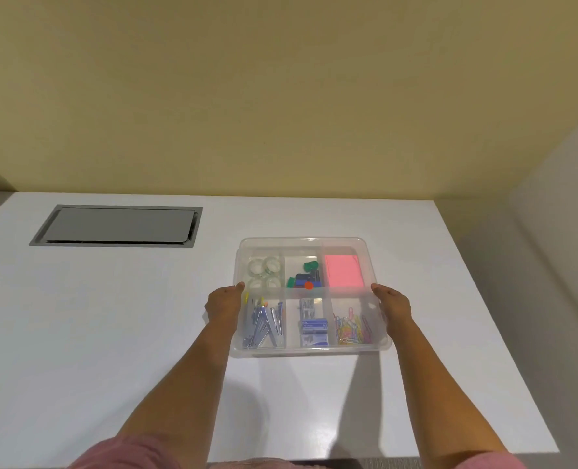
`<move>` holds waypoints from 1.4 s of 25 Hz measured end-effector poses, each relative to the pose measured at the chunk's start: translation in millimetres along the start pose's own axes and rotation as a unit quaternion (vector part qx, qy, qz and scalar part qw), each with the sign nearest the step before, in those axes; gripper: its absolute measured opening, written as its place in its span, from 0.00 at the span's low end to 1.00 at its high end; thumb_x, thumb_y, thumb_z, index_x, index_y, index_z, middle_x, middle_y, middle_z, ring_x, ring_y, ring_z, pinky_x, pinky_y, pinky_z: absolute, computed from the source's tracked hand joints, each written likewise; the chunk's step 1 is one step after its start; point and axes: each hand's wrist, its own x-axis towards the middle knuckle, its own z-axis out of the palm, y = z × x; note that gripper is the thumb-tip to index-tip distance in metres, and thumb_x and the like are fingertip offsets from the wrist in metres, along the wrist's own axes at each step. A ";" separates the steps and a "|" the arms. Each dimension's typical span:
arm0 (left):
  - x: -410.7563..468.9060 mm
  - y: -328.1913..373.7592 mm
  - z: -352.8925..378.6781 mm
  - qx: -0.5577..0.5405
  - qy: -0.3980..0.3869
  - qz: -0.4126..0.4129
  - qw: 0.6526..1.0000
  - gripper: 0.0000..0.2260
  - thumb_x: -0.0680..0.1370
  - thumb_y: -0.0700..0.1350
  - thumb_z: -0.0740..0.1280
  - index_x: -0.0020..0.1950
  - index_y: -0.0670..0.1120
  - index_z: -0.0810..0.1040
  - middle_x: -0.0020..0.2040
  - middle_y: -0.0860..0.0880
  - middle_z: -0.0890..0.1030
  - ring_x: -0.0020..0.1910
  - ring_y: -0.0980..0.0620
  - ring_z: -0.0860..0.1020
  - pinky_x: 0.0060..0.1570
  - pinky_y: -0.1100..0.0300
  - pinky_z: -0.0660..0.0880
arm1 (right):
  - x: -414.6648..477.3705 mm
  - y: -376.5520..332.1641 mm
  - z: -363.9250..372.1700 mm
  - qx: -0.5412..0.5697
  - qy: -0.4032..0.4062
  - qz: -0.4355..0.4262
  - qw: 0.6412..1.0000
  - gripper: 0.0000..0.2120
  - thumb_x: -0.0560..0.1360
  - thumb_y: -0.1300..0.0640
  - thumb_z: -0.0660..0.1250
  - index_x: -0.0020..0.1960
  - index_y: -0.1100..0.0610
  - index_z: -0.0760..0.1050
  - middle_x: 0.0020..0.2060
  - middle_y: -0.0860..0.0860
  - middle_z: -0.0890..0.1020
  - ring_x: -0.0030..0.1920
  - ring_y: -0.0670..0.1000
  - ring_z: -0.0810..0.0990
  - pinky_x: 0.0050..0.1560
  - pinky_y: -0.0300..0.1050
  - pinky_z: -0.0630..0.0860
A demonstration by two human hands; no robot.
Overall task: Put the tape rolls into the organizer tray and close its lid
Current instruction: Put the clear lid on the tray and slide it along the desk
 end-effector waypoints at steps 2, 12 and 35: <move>-7.5 -8.8 -3.5 0.024 -0.003 -0.001 1.000 0.18 0.77 0.53 0.65 0.41 0.38 0.80 0.46 0.37 0.81 0.48 0.38 0.79 0.59 0.50 0.76 | -9.8 9.0 -5.9 -0.004 -0.001 -0.002 1.000 0.17 0.76 0.55 0.68 0.62 0.62 0.77 0.62 0.58 0.79 0.64 0.60 0.76 0.69 0.56 0.71; -47.1 -44.4 -5.6 0.026 0.043 -0.037 0.998 0.19 0.78 0.53 0.64 0.34 0.41 0.74 0.39 0.42 0.76 0.44 0.42 0.76 0.53 0.54 0.74 | -48.7 40.3 -36.3 0.002 -0.057 0.017 0.998 0.16 0.77 0.51 0.68 0.60 0.59 0.78 0.46 0.52 0.78 0.48 0.53 0.74 0.42 0.42 0.73; -80.0 -76.0 2.5 0.016 0.076 0.021 0.997 0.18 0.79 0.53 0.63 0.49 0.38 0.80 0.46 0.36 0.81 0.51 0.37 0.78 0.50 0.53 0.72 | -69.1 54.7 -39.1 -0.050 -0.036 -0.047 0.997 0.12 0.79 0.58 0.64 0.60 0.62 0.77 0.50 0.55 0.82 0.49 0.55 0.79 0.62 0.50 0.77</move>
